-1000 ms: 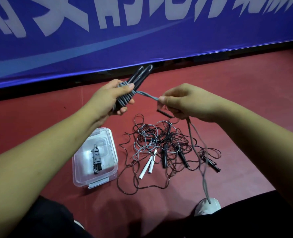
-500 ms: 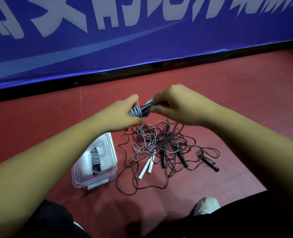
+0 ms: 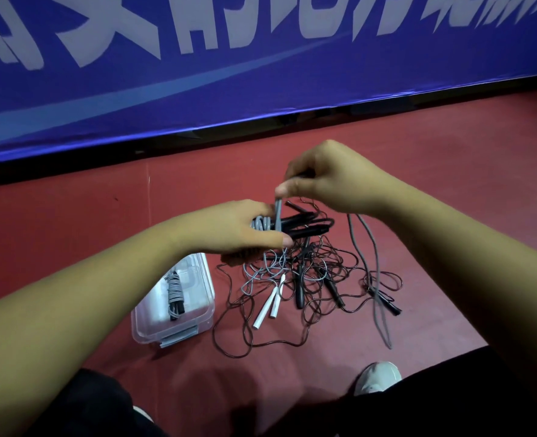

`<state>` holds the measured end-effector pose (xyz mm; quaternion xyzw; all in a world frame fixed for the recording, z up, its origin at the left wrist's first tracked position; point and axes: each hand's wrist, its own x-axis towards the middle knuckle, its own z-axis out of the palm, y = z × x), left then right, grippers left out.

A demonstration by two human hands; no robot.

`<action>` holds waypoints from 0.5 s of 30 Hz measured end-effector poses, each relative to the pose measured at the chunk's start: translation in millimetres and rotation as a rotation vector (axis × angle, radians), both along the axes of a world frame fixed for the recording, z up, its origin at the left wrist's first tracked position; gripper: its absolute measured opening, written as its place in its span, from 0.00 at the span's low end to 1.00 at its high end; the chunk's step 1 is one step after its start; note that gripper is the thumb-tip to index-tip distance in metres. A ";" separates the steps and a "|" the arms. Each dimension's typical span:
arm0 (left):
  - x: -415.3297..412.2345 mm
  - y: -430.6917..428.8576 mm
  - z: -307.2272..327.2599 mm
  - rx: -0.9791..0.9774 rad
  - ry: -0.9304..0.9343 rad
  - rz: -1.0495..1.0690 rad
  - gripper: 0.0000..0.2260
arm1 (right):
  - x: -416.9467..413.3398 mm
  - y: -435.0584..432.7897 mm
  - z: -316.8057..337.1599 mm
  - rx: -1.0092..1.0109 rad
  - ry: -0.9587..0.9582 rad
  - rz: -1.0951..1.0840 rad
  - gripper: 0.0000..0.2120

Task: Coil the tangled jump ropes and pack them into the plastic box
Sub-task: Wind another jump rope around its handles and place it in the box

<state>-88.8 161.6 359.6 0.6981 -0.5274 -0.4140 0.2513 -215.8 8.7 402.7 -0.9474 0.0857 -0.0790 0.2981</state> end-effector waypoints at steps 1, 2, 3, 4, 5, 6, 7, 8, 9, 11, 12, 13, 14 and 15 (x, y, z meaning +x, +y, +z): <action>1.4 1.5 0.6 -0.005 0.094 -0.007 0.11 | -1.3 -7.2 -1.0 0.139 0.012 -0.040 0.10; 2.5 3.2 0.9 -0.010 0.183 -0.016 0.11 | -3.1 -13.5 -3.1 0.282 0.032 -0.072 0.11; 2.7 4.8 1.1 -0.026 0.276 -0.029 0.12 | -4.0 -18.3 -6.9 0.395 0.055 -0.089 0.12; 2.5 5.8 0.8 -0.052 0.378 -0.044 0.14 | -4.1 -22.2 -12.8 0.497 0.078 -0.096 0.13; 1.8 6.1 -0.2 -0.083 0.476 -0.052 0.17 | -3.7 -24.7 -19.2 0.578 0.097 -0.095 0.12; 1.4 5.8 -2.0 -0.119 0.547 -0.046 0.18 | -2.9 -26.9 -25.5 0.657 0.116 -0.091 0.09; 0.8 4.9 -3.4 -0.164 0.593 -0.024 0.18 | -2.4 -27.8 -29.5 0.718 0.130 -0.092 0.10; 1.3 3.6 -4.8 -0.210 0.630 0.022 0.17 | -2.4 -29.1 -32.8 0.762 0.145 -0.107 0.11; 2.3 2.3 -5.5 -0.255 0.676 0.084 0.17 | -3.6 -28.7 -33.2 0.796 0.164 -0.117 0.08; 6.7 0.6 -3.9 -0.344 0.773 0.181 0.19 | -6.9 -28.0 -32.1 0.839 0.207 -0.108 0.09; 9.6 0.3 -2.6 -0.376 0.797 0.205 0.21 | -7.9 -28.0 -32.2 0.851 0.222 -0.109 0.10; 12.4 0.3 -1.8 -0.395 0.796 0.225 0.23 | -8.2 -27.1 -31.6 0.849 0.225 -0.106 0.09; 14.8 0.3 -1.0 -0.404 0.777 0.249 0.23 | -8.1 -26.8 -31.4 0.841 0.220 -0.107 0.08; 16.7 0.1 -0.2 -0.406 0.751 0.282 0.22 | -8.5 -26.6 -30.1 0.831 0.214 -0.106 0.09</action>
